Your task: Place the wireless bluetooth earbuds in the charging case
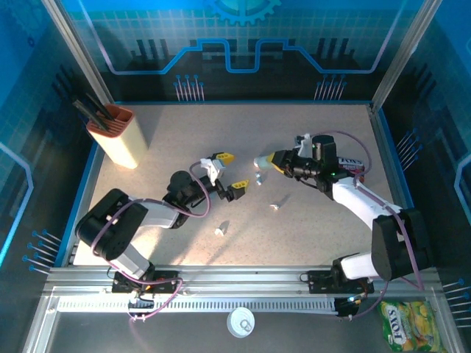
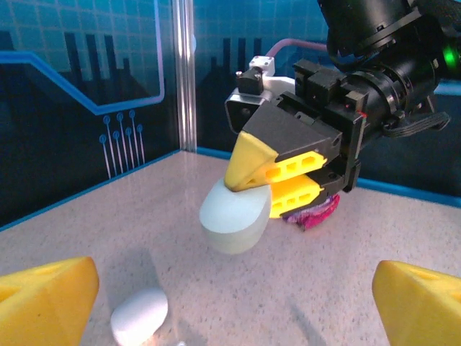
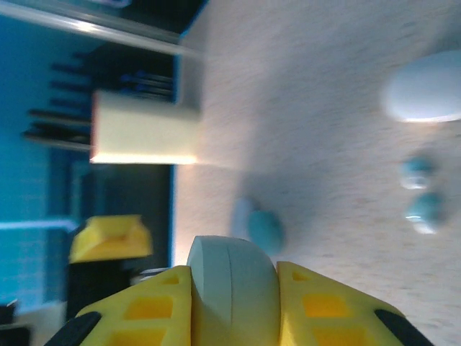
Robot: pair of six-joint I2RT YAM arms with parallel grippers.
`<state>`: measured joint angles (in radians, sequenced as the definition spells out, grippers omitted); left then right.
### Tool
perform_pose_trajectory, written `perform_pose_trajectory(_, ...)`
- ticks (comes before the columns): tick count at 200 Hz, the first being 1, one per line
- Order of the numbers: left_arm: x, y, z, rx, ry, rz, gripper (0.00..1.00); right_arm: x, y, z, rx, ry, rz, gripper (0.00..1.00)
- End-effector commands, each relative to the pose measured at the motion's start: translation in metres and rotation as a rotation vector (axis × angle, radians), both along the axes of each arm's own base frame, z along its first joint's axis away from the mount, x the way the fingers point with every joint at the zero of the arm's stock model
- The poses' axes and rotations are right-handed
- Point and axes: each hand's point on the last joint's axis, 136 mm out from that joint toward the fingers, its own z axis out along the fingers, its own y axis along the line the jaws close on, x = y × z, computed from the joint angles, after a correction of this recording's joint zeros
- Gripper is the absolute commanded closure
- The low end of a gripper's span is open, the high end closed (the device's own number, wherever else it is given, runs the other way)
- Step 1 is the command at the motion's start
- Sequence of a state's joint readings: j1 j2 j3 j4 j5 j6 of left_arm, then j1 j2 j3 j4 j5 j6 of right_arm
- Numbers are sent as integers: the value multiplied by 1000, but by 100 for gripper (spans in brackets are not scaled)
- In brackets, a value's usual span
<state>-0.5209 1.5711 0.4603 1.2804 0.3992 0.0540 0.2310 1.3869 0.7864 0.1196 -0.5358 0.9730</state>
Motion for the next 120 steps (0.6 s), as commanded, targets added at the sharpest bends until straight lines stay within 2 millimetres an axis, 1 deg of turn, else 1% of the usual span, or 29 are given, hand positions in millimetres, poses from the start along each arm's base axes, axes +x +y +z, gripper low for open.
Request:
perform_pose_trajectory(1, -3, 10, 0, 54, -26, 46, 1, -2, -36, -49, -184, 65, -64, 75)
perform_pose_trajectory(16, 0, 17, -4, 74, -6, 84, 1, -2, -47, -70, -207, 107, -87, 75)
perform_pose_trajectory(36, 12, 26, -12, 100, 48, 161, 1, -3, -58, -100, -235, 165, -119, 75)
perform_pose_trajectory(55, 22, 35, -17, 121, 107, 233, 1, -3, -59, -117, -223, 194, -132, 75)
perform_pose_trajectory(78, 30, 45, -25, 168, 171, 309, 1, -5, -62, -129, -235, 211, -149, 73)
perform_pose_trajectory(90, 31, 47, -31, 213, 221, 325, 1, -7, -64, -132, -253, 218, -151, 68)
perform_pose_trajectory(99, 31, 47, -36, 263, 265, 320, 1, -9, -66, -132, -264, 218, -151, 61)
perform_pose_trajectory(120, 36, 57, -50, 333, 403, 387, 1, -10, -75, -123, -329, 199, -164, 45)
